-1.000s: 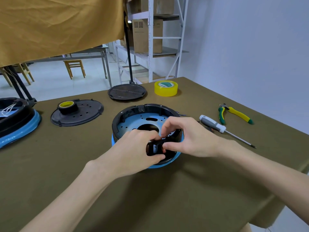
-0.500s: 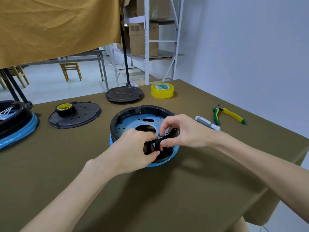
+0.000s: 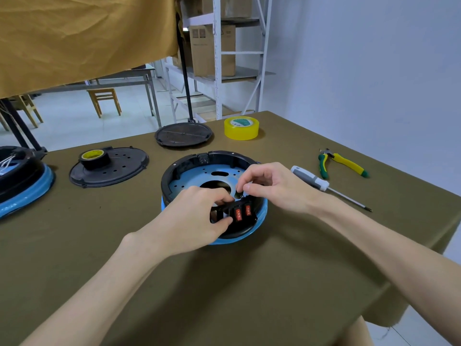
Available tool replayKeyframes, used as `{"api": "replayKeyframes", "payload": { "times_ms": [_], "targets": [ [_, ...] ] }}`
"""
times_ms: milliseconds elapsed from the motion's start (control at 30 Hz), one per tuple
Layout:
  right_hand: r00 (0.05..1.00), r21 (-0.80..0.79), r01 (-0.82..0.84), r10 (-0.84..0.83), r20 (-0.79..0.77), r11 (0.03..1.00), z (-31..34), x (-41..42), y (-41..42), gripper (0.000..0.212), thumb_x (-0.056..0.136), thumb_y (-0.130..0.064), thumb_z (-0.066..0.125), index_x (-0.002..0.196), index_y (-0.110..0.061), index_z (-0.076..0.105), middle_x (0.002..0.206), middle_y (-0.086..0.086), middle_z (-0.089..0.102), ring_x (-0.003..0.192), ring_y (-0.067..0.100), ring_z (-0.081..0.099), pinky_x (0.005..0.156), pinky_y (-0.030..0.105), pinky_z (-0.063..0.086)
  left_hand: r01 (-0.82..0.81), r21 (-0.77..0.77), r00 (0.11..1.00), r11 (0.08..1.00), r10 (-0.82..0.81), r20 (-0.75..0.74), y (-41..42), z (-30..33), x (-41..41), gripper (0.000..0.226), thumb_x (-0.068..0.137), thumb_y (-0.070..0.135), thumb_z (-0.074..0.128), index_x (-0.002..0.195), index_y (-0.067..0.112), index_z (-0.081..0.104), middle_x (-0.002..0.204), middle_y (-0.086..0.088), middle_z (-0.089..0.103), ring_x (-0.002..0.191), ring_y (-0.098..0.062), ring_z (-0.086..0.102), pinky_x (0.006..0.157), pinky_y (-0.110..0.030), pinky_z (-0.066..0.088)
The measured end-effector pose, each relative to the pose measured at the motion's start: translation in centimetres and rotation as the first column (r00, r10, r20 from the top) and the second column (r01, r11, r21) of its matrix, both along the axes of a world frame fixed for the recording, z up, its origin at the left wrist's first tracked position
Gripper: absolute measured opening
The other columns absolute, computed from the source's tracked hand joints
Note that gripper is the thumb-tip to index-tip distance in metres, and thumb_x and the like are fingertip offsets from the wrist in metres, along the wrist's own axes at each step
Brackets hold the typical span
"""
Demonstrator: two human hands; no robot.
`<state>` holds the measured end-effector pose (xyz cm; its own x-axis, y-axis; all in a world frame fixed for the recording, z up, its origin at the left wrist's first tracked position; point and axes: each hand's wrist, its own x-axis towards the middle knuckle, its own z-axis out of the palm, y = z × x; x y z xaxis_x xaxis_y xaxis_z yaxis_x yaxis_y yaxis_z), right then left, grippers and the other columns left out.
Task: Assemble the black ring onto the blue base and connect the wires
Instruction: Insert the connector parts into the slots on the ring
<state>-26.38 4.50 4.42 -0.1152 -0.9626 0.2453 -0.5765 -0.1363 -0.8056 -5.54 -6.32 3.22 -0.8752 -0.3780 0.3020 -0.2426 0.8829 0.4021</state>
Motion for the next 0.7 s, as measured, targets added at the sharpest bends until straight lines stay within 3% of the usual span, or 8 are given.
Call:
{"api": "replayKeyframes", "payload": {
  "times_ms": [133,167,300,367,467,600,700],
  "targets": [
    [1.000,0.000,-0.007,0.007,0.015,1.000,0.1,-0.3,0.1,0.015,0.102,-0.004,0.060,0.102,-0.004,0.075,0.100,0.011,0.073,0.094,0.021,0.068,0.089,0.028,0.054,0.000,-0.008,1.000,1.000,0.000,0.002,-0.2,-0.2,0.0,0.022,0.091,0.033,0.075,0.113,0.034,0.071,0.092,0.028,0.067,0.061,-0.001,0.060,0.053,-0.013,0.043],
    [1.000,0.000,-0.010,0.010,0.013,1.000,0.1,-0.3,0.1,0.015,0.102,-0.004,0.060,0.102,-0.004,0.074,0.101,0.011,0.073,0.094,0.018,0.068,0.090,0.027,0.054,-0.001,0.001,1.000,1.000,0.001,0.002,-0.3,-0.2,0.0,0.021,0.091,0.034,0.075,0.112,0.035,0.071,0.095,0.026,0.069,0.063,-0.003,0.062,0.055,-0.015,0.046],
    [1.000,-0.002,-0.024,0.024,0.003,1.000,0.0,-0.3,0.1,0.015,0.101,-0.004,0.060,0.102,-0.005,0.075,0.102,0.009,0.073,0.094,0.016,0.067,0.089,0.028,0.054,-0.007,0.060,1.000,0.998,0.005,0.029,-0.2,0.0,0.0,0.022,0.092,0.032,0.075,0.114,0.033,0.072,0.102,0.022,0.075,0.083,-0.012,0.072,0.081,-0.042,0.060],
    [0.999,0.008,-0.040,0.040,-0.016,0.999,0.1,-0.4,0.1,0.014,0.100,-0.003,0.063,0.101,-0.007,0.076,0.103,0.007,0.072,0.095,0.018,0.068,0.089,0.030,0.054,-0.018,0.056,0.999,0.998,0.016,0.036,-0.2,0.0,0.0,0.023,0.092,0.033,0.075,0.115,0.033,0.072,0.105,0.021,0.075,0.087,-0.008,0.072,0.084,-0.039,0.060],
    [0.996,0.026,-0.081,0.082,-0.035,0.996,0.5,-0.5,0.3,0.010,0.094,-0.006,0.070,0.099,-0.009,0.078,0.106,0.005,0.071,0.100,0.018,0.068,0.093,0.032,0.054,-0.029,0.007,0.999,1.000,0.029,0.041,-0.1,-0.2,-0.1,0.027,0.093,0.035,0.074,0.119,0.034,0.069,0.109,0.020,0.074,0.081,0.012,0.063,0.075,-0.019,0.053],
    [0.977,0.052,-0.080,0.089,-0.192,0.995,-0.1,0.4,0.7,0.017,0.085,-0.025,0.079,0.101,-0.026,0.074,0.108,-0.009,0.070,0.107,0.013,0.065,0.097,0.027,0.048,-0.060,0.068,0.997,0.996,0.056,0.057,-0.1,0.0,-0.1,0.026,0.092,0.037,0.074,0.117,0.038,0.068,0.108,0.024,0.074,0.107,0.002,0.067,0.091,-0.034,0.057],
    [0.965,0.032,-0.056,0.062,-0.255,0.998,-0.7,1.2,1.1,0.028,0.081,-0.031,0.086,0.103,-0.028,0.068,0.107,-0.012,0.068,0.109,0.012,0.062,0.099,0.033,0.047,-0.069,0.129,0.996,0.989,0.061,0.064,-0.1,0.2,0.0,0.021,0.091,0.035,0.076,0.111,0.039,0.070,0.104,0.024,0.074,0.107,0.003,0.068,0.094,-0.037,0.057]
  ]
}}
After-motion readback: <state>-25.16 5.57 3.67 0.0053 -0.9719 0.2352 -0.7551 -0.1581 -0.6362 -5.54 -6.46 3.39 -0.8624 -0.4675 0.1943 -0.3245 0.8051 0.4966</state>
